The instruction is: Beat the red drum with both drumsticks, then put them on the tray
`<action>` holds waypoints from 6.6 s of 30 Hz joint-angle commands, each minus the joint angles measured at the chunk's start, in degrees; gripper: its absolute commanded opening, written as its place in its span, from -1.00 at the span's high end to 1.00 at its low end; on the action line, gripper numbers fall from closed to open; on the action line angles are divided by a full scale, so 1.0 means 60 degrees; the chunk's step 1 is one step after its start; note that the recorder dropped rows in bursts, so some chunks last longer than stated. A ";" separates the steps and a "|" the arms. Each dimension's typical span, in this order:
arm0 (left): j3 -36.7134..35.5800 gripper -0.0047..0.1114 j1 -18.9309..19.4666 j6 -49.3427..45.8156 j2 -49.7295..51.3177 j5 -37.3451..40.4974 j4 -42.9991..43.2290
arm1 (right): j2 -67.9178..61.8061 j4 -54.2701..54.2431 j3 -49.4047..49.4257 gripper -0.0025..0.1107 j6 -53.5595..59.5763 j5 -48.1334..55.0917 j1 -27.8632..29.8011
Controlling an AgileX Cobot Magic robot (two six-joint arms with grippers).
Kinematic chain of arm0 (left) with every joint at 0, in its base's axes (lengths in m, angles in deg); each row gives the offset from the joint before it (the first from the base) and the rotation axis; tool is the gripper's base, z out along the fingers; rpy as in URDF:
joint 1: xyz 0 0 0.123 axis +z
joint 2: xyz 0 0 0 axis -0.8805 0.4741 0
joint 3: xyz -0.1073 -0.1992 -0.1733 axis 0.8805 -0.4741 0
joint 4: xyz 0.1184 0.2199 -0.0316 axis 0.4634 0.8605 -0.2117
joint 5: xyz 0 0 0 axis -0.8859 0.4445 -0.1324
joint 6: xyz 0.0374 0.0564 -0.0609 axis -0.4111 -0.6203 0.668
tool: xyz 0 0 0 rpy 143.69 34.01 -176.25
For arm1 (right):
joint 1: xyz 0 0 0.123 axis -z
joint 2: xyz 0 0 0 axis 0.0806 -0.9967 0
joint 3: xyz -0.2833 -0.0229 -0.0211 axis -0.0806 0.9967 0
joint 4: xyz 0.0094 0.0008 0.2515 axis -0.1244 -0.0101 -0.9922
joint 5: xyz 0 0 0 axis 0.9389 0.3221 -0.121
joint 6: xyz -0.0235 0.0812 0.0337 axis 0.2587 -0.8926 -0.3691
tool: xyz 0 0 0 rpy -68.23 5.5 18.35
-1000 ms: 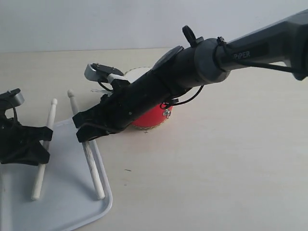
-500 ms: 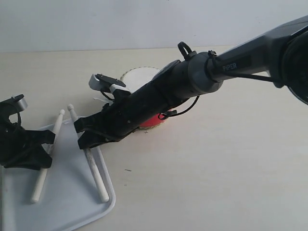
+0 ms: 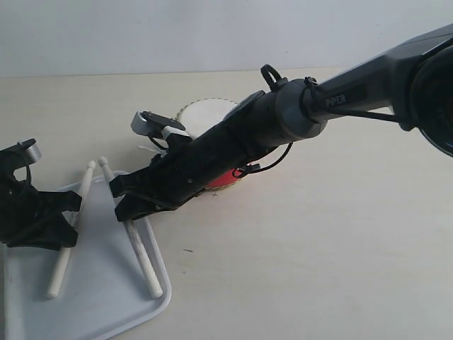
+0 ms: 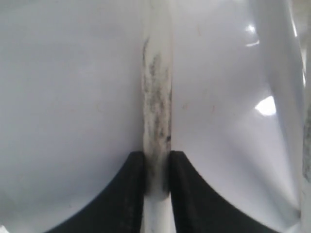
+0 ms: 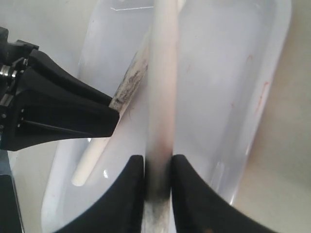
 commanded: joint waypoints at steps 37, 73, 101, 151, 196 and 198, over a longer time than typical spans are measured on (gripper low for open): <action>-0.0091 0.04 0.0009 -0.0125 -0.0337 0.0462 0.0334 | 0.0206 0.0078 -0.0025 0.32 0.0216 0.0865 -0.0003; 0.0345 0.92 0.0009 -0.2184 -1.5064 0.0541 -0.1010 | 1.2379 0.5900 0.2387 0.96 -0.3339 -0.1773 -0.0003; -0.3578 0.92 0.0009 -0.7252 -1.6119 0.2475 -0.6469 | 2.0659 0.5820 1.1233 0.96 -0.3425 -0.7275 -0.0003; -0.6536 0.92 0.0009 -0.5286 -1.6119 0.0432 -0.6575 | 2.1341 0.5749 1.3369 0.96 -0.3338 -0.5926 -0.0003; -0.6536 0.92 -0.0006 0.7848 -1.6840 -0.2513 0.6404 | 2.1341 0.5749 1.3369 0.96 -0.3338 -0.6061 -0.0003; -0.6536 0.92 -0.0006 0.7249 -1.6840 -0.2492 0.6125 | 2.1341 0.5749 1.3369 0.96 -0.3338 -0.6061 -0.0003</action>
